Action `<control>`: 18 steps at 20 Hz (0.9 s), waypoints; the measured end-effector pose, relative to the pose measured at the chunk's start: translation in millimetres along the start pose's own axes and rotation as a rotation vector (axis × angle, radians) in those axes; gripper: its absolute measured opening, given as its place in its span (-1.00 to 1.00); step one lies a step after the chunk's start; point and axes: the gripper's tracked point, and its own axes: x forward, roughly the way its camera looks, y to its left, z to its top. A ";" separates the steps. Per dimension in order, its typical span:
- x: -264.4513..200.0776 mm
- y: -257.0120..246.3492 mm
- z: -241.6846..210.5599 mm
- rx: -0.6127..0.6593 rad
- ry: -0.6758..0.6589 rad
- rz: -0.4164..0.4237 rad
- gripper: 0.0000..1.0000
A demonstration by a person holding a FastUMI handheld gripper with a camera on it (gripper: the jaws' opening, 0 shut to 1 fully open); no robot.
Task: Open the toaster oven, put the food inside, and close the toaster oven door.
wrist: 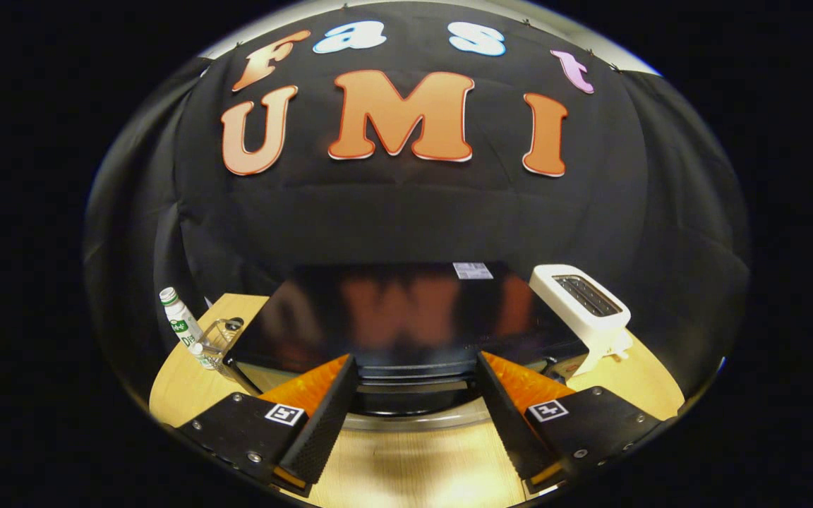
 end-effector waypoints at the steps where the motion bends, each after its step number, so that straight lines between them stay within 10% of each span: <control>1: -1.1 0.8 -3.0 0.023 0.017 0.009 0.99; 18: -72.1 -4.2 -78.8 -0.036 0.129 0.068 0.97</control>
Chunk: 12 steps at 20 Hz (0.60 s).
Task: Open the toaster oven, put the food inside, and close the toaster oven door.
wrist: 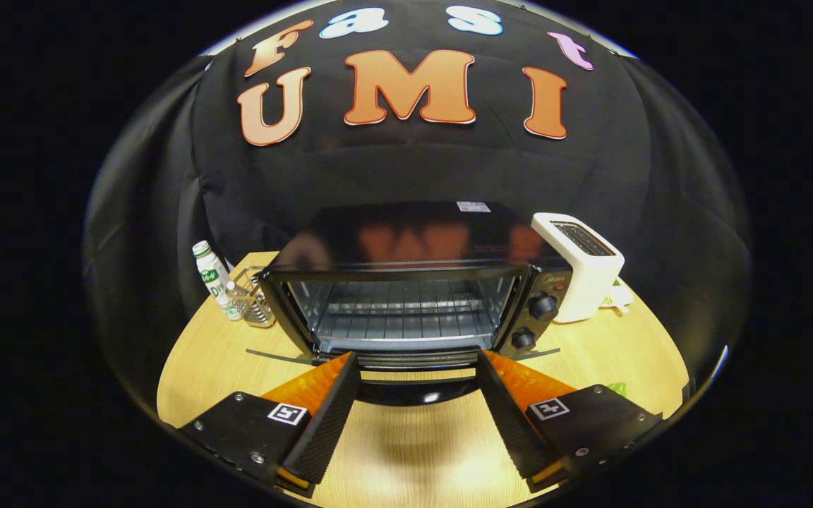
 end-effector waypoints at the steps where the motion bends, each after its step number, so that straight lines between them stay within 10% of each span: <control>1: -3.7 0.4 -9.7 -0.003 0.014 0.000 0.97; 12: -14.5 -2.1 -82.4 0.027 0.091 -0.002 0.97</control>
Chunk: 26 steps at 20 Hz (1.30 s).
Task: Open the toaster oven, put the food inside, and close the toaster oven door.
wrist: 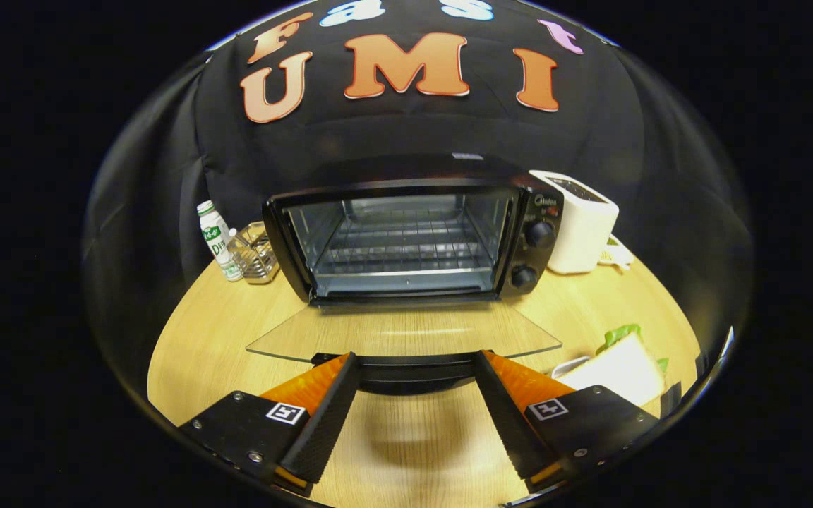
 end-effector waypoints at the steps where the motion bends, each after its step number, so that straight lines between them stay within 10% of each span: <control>1: 1.0 0.0 -7.4 0.004 0.011 -0.001 0.97; 16: 23.1 -9.6 -64.0 0.049 0.149 -0.007 1.00; 26: -31.6 -61.5 19.6 0.156 0.048 0.100 0.97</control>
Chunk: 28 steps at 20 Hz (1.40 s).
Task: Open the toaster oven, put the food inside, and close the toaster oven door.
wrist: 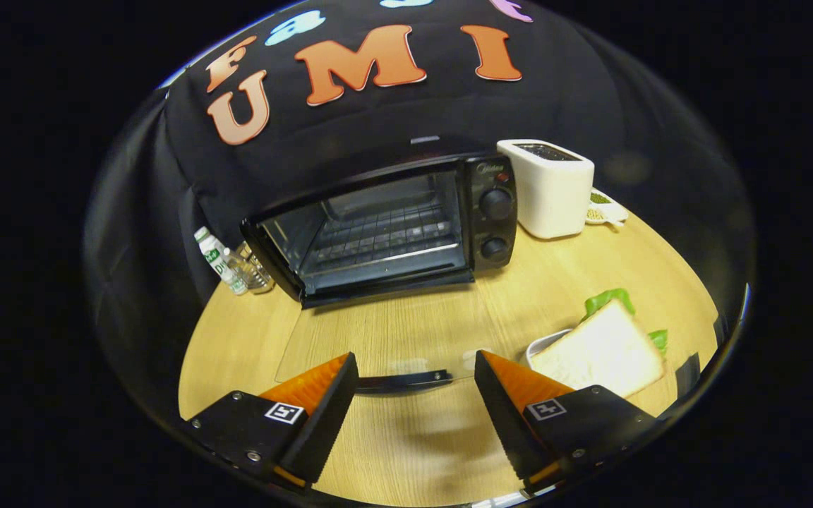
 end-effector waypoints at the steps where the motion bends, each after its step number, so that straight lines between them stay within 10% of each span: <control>1: -7.6 -8.9 10.4 0.002 0.005 0.020 0.96; 15: -57.8 -170.1 40.9 -0.129 0.308 0.085 0.98; 28: 1.4 -174.6 -24.9 0.056 0.582 0.226 0.77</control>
